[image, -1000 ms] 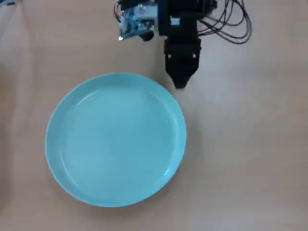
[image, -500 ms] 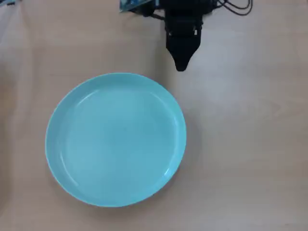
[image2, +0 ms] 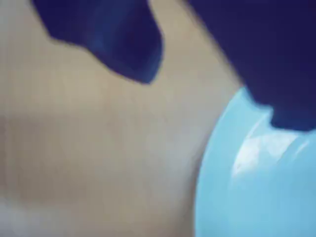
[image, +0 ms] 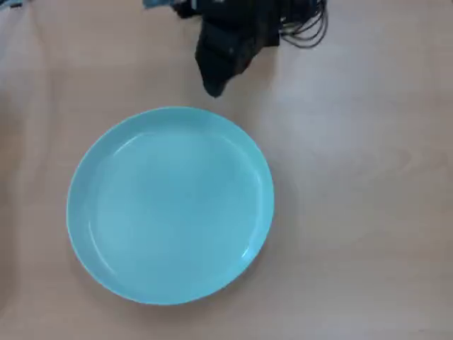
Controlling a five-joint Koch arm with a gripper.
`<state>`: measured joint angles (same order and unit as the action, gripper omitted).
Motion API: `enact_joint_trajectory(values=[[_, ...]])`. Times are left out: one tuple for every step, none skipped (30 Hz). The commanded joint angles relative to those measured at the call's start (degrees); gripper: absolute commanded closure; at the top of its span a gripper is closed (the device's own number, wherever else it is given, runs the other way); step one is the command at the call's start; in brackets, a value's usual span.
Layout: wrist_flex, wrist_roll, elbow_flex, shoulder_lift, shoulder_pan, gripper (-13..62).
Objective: Move the green bowl from right to left
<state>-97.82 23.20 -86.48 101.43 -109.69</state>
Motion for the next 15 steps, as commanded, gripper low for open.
enact_joint_trajectory(values=[[0.35, 4.75, 0.35, 1.32, -0.53, 24.3], [1.05, 6.5, -0.97, 1.32, -0.44, 24.3], [1.85, 8.17, -2.02, 1.32, -0.35, 24.3], [2.64, 9.67, -2.9, 1.32, -0.18, 24.3], [3.43, 10.99, -3.69, 1.32, -0.09, 24.3], [4.31, 12.13, -4.57, 1.41, 0.09, 24.3], [5.27, 12.83, -5.54, 1.41, 0.26, 24.3], [6.42, 13.36, -6.24, 1.41, 0.44, 24.3], [7.56, 13.71, -6.86, 1.41, 0.88, 24.3], [8.53, 13.97, -7.38, 1.41, 1.58, 24.3], [9.4, 13.97, -7.47, 1.23, 2.37, 24.3], [10.02, 13.97, -7.47, 1.14, 3.08, 24.3], [10.63, 13.97, -7.38, 1.05, 3.78, 24.3], [11.51, 13.97, -7.38, 0.97, 4.48, 24.3], [12.39, 13.97, -7.47, 0.79, 5.19, 24.3]])
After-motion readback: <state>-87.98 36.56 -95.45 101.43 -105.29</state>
